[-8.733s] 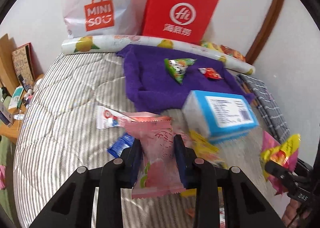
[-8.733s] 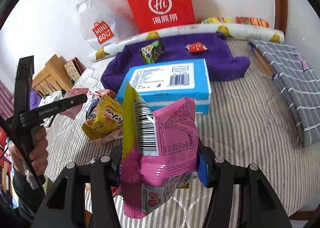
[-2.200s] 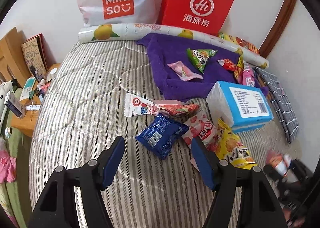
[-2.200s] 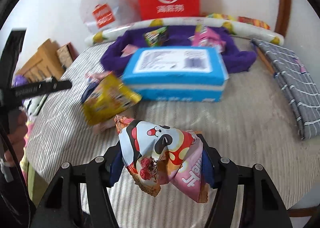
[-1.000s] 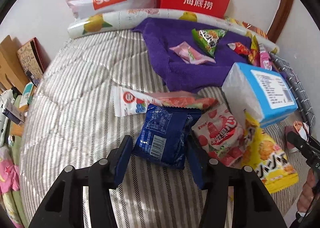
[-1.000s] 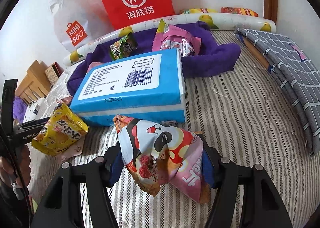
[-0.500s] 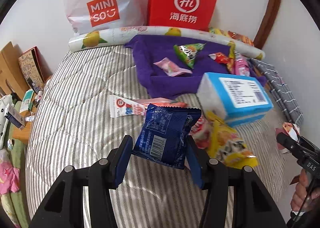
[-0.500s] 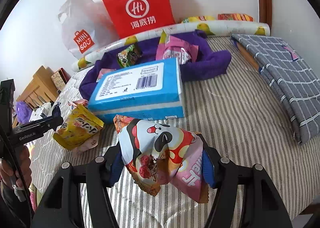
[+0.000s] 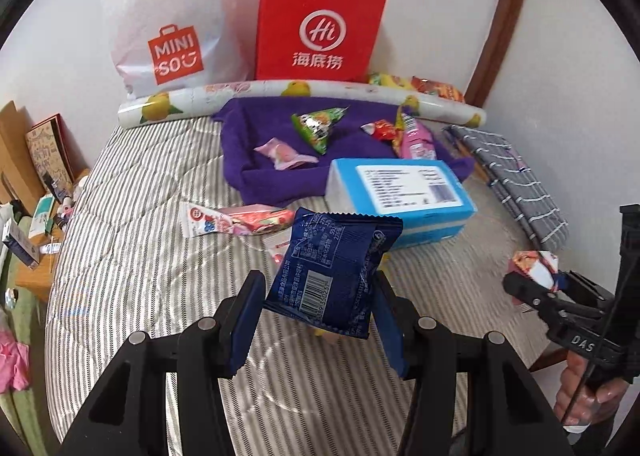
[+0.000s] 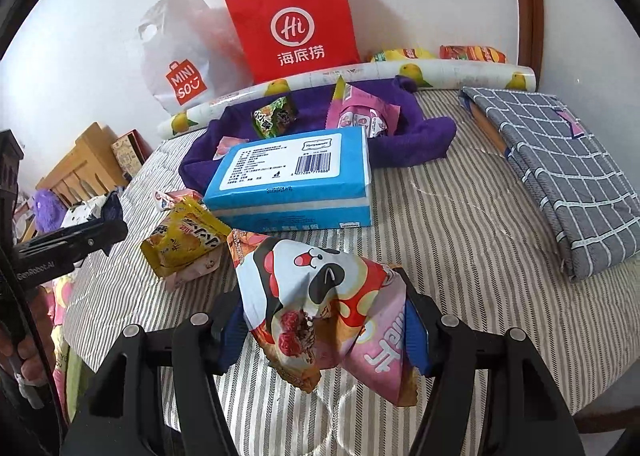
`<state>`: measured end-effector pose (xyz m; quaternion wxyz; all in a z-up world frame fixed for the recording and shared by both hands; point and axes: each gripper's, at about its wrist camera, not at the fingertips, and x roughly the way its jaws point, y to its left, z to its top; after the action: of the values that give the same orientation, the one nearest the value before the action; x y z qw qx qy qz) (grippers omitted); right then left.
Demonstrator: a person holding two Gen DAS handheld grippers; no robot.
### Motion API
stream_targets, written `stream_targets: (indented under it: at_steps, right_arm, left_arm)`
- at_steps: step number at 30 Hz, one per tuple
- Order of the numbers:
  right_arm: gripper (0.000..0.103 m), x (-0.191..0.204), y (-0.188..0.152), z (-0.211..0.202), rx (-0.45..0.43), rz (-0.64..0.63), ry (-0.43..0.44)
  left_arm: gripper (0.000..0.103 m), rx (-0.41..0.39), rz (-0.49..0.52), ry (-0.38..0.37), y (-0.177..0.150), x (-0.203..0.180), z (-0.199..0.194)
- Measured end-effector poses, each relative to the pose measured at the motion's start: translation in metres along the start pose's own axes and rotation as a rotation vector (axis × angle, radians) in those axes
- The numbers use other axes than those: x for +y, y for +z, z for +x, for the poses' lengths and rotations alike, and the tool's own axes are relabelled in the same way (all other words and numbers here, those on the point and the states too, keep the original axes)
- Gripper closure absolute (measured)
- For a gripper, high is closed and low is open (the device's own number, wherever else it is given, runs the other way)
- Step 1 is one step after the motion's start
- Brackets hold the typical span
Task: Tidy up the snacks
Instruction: 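Carry the blue packet and panda bag up over the purple towel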
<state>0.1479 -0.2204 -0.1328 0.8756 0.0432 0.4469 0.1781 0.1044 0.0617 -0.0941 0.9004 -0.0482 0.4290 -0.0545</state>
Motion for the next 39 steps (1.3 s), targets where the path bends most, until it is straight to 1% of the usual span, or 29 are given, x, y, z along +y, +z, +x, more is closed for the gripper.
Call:
stream_targets:
  at_steps: [6, 16, 27, 39]
  right_arm:
    - [0.039, 0.001, 0.004, -0.008, -0.011, 0.0, -0.001]
    - [0.039, 0.005, 0.02, -0.009, -0.018, -0.007, -0.001]
    - [0.039, 0.006, 0.059, 0.001, -0.052, -0.038, -0.014]
    - [0.039, 0.005, 0.101, 0.021, -0.073, -0.052, -0.012]
  left_arm:
    - [0.052, -0.011, 0.017, -0.042, 0.003, -0.016, -0.008]
    - [0.052, -0.023, 0.046, -0.071, 0.021, -0.034, -0.005]
    - [0.052, -0.024, 0.058, -0.084, 0.051, -0.038, 0.014]
    - [0.052, -0.017, 0.072, -0.068, 0.082, -0.038, 0.038]
